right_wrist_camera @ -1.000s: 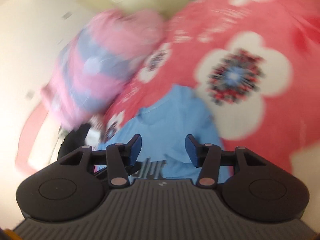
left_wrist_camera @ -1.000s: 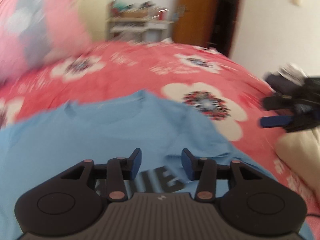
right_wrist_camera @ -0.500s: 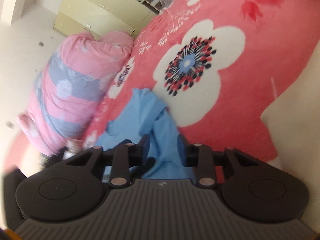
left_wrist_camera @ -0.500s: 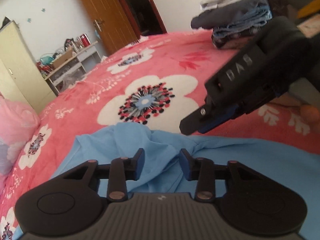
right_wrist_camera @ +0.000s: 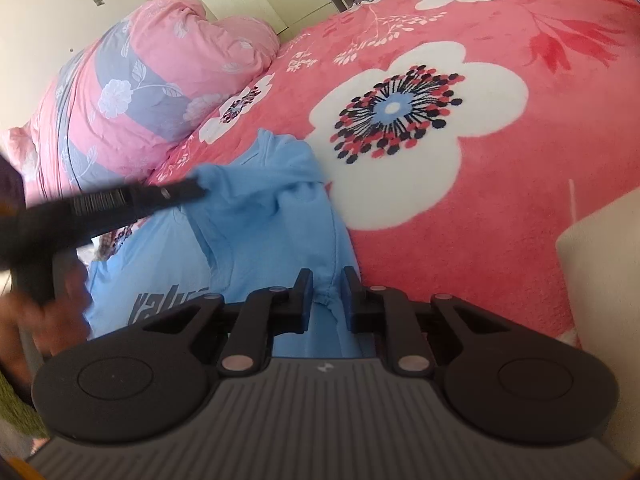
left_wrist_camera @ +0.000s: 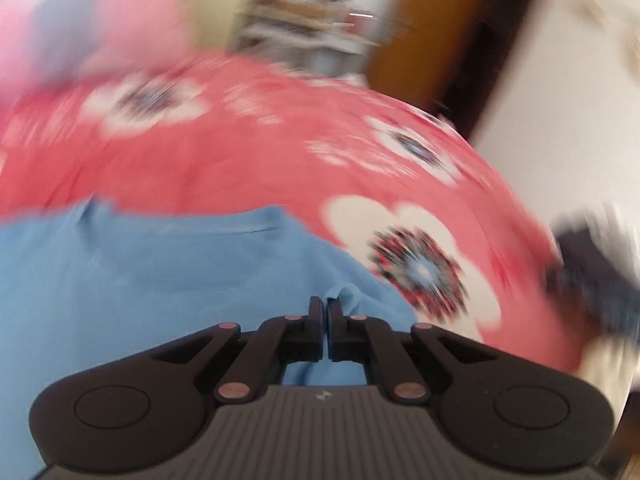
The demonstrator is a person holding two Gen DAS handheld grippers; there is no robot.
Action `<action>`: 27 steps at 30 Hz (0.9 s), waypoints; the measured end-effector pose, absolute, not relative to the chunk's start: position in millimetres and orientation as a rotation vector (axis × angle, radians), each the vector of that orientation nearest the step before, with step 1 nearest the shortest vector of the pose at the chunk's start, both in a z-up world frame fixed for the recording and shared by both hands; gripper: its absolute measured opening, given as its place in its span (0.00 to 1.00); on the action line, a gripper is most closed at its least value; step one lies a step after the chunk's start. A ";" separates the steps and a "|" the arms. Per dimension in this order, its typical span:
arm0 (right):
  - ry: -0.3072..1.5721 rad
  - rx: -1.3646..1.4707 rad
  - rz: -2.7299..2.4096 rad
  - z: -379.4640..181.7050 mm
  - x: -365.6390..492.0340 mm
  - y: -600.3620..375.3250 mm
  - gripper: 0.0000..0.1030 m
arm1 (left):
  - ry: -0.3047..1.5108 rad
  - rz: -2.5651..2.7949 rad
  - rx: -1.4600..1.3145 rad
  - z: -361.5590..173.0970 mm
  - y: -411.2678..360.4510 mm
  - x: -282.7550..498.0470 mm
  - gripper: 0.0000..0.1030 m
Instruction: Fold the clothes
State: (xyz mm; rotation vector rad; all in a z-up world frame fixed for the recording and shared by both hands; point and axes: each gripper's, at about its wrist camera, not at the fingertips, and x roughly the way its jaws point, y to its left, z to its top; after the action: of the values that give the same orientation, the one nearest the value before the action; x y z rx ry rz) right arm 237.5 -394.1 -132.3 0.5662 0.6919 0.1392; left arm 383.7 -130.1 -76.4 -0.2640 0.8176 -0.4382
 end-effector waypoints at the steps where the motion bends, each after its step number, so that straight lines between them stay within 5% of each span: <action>1: 0.692 0.562 0.138 -132.2 237.7 -393.6 0.13 | 0.837 -0.401 -0.311 -80.7 -120.1 391.1 0.02; 5: 0.690 0.562 0.136 -132.8 237.9 -393.6 0.12 | 0.901 -0.405 -0.373 -97.2 -99.0 403.6 0.04; 10: 0.656 0.530 0.156 -124.6 234.0 -390.6 0.16 | 0.872 -0.486 -0.376 -97.2 -95.8 399.5 0.43; 17: 0.557 0.237 0.296 -82.2 221.0 -345.1 0.19 | 0.917 -0.498 -0.375 -106.8 -103.0 408.2 0.41; 24: 0.636 -0.152 0.395 -84.2 238.9 -272.4 0.47 | 0.939 -0.491 -0.427 -115.0 -99.0 414.8 0.33; 27: 0.688 -0.220 0.396 -93.3 249.0 -261.8 0.48 | 0.920 -0.502 -0.426 -112.1 -95.2 415.7 0.33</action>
State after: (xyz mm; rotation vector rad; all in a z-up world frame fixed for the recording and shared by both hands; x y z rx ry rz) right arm 249.0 -261.8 -93.3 -0.2201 0.6880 0.3960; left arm 415.7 -95.2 -112.1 -0.4260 0.9202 -0.5016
